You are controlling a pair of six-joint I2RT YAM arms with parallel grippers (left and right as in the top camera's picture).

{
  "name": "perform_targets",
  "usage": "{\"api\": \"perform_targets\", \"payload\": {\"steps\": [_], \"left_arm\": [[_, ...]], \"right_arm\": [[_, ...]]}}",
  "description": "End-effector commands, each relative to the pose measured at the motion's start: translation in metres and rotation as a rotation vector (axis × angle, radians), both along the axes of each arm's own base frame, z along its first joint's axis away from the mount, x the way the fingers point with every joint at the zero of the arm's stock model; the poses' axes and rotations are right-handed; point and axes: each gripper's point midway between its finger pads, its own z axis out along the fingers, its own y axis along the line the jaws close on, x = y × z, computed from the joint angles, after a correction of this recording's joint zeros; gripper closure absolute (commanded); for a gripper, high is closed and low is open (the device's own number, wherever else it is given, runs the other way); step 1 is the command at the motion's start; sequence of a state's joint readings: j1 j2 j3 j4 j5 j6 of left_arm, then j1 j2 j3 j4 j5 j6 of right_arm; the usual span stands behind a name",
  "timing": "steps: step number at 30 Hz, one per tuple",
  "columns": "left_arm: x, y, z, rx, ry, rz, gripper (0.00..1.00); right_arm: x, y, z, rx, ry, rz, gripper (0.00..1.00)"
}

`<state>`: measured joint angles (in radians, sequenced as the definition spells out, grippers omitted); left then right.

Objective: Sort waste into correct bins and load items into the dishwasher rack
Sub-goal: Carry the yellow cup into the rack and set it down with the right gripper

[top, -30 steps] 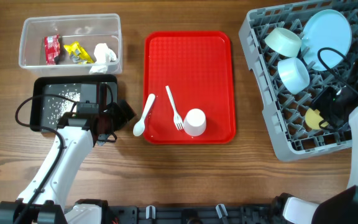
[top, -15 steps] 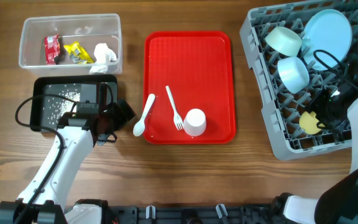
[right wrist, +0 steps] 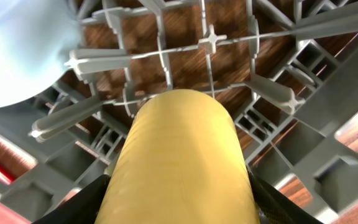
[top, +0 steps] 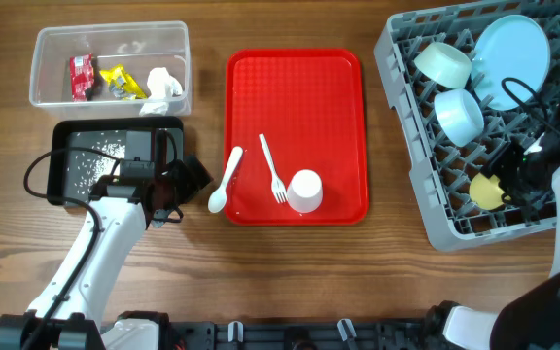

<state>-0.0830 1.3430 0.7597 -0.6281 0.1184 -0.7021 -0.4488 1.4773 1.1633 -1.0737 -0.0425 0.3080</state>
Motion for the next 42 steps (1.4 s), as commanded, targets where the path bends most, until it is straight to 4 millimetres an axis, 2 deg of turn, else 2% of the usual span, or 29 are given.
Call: {"api": "perform_targets", "payload": {"steps": [1, 12, 18, 25, 26, 30, 31, 34, 42], "left_arm": [[-0.001, -0.001, -0.002, -0.008, 0.008, 0.011, 0.0], [-0.001, -0.001, -0.002, -0.008, 0.008, 0.011, 0.0], [-0.001, -0.001, -0.002, -0.008, 0.008, 0.011, 0.0], [-0.001, -0.001, -0.002, -0.008, 0.008, 0.011, 0.0], [-0.001, -0.001, -0.002, -0.008, 0.008, 0.011, 0.0], [-0.001, -0.001, -0.002, -0.008, 0.008, 0.011, 0.0], [-0.001, -0.001, -0.002, -0.008, 0.008, 0.011, 0.0], [-0.001, -0.001, -0.002, -0.008, 0.008, 0.011, 0.0], [-0.001, -0.001, -0.002, -0.008, 0.008, 0.011, 0.0]], "right_arm": [[0.005, 0.006, 0.029, 0.001, -0.089, 0.027, 0.56], [-0.016, -0.004, 0.028, 0.0, -0.032, -0.027, 0.56], [-0.031, -0.023, 0.028, -0.028, -0.002, -0.097, 0.57], [-0.029, -0.03, 0.028, -0.033, -0.019, -0.113, 0.56], [-0.029, -0.03, 0.028, -0.034, -0.019, -0.114, 0.53], [-0.028, -0.029, 0.028, -0.03, -0.024, -0.112, 0.27], [-0.026, -0.029, 0.028, -0.028, -0.029, -0.112, 0.24], [-0.025, -0.03, 0.028, -0.029, -0.036, -0.111, 0.21], [-0.02, -0.025, 0.029, -0.006, -0.058, -0.078, 0.2]]}}
